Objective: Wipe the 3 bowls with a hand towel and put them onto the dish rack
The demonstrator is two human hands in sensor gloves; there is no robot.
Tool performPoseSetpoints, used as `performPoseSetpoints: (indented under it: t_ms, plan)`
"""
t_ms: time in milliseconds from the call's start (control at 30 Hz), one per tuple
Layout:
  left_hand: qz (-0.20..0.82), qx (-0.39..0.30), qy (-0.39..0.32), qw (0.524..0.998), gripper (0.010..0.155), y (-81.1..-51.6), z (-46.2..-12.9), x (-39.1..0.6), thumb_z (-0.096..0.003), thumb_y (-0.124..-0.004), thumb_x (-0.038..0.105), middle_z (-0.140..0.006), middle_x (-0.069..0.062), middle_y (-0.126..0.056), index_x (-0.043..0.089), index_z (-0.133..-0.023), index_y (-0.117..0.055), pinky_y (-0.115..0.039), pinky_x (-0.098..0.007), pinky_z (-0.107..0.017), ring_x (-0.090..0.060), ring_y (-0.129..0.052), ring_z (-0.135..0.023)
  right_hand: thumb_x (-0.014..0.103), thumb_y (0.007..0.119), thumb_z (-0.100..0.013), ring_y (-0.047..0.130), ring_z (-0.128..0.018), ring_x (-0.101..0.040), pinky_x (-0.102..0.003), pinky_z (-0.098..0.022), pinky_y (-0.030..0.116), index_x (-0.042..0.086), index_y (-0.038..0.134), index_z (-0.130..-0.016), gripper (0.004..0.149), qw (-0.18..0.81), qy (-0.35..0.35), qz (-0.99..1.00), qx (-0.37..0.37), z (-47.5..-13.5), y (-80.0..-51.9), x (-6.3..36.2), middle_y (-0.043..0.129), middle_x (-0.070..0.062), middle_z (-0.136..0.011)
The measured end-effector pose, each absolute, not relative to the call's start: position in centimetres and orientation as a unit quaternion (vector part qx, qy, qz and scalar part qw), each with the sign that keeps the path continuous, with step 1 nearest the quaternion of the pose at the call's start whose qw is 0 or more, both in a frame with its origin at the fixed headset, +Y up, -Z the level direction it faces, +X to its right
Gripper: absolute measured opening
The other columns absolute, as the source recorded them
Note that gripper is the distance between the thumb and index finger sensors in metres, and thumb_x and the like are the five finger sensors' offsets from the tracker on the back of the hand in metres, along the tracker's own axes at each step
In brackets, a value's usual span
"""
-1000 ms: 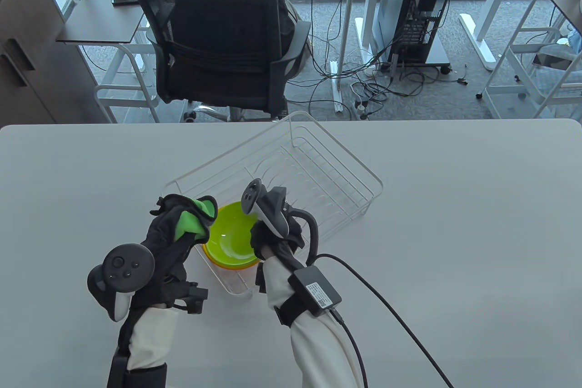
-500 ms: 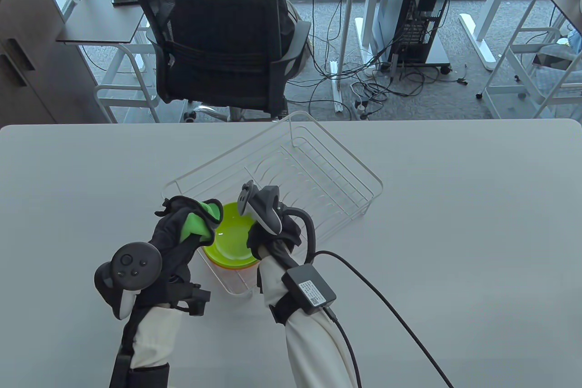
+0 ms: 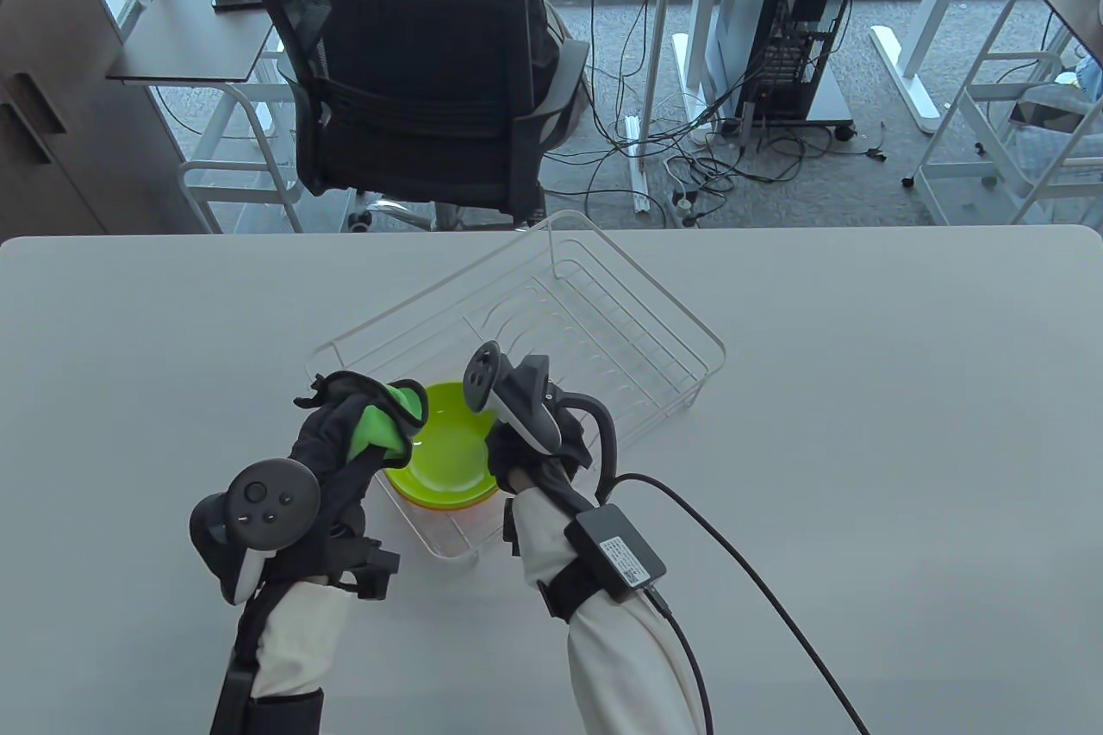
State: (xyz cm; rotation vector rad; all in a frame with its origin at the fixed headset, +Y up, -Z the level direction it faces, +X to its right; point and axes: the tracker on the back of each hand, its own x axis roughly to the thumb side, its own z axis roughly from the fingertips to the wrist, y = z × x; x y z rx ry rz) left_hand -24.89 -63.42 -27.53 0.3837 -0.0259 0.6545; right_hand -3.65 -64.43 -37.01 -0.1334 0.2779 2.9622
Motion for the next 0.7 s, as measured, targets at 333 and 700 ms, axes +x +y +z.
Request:
performPoseSetpoints:
  t_ms: [333, 700]
  plan:
    - [0.29, 0.23, -0.013, 0.929, 0.053, -61.6, -26.8, -24.8, -0.0514, -0.083, 0.03, -0.099, -0.031, -0.078, 0.016, -0.101, -0.075, -0.09, -0.038, -0.049, -0.047, -0.092, -0.076, 0.032, 0.08, -0.048, 0.107, -0.041, -0.03, -0.039, -0.029, 0.089, 0.007, 0.083, -0.088, 0.047, 0.19, -0.052, 0.98, 0.004, -34.7, -61.6, 1.7, 0.095, -0.018, -0.067]
    - [0.287, 0.245, 0.092, 0.921, 0.054, -62.1, -27.6, -28.7, -0.0525, -0.082, 0.03, -0.101, -0.033, -0.074, 0.015, -0.103, -0.071, -0.088, -0.039, -0.051, -0.049, -0.089, -0.078, 0.035, 0.078, -0.048, 0.106, -0.044, -0.029, -0.04, -0.03, 0.089, 0.008, 0.083, -0.088, 0.049, 0.208, -0.146, 0.967, 0.015, -31.9, -61.2, 8.4, 0.094, -0.017, -0.068]
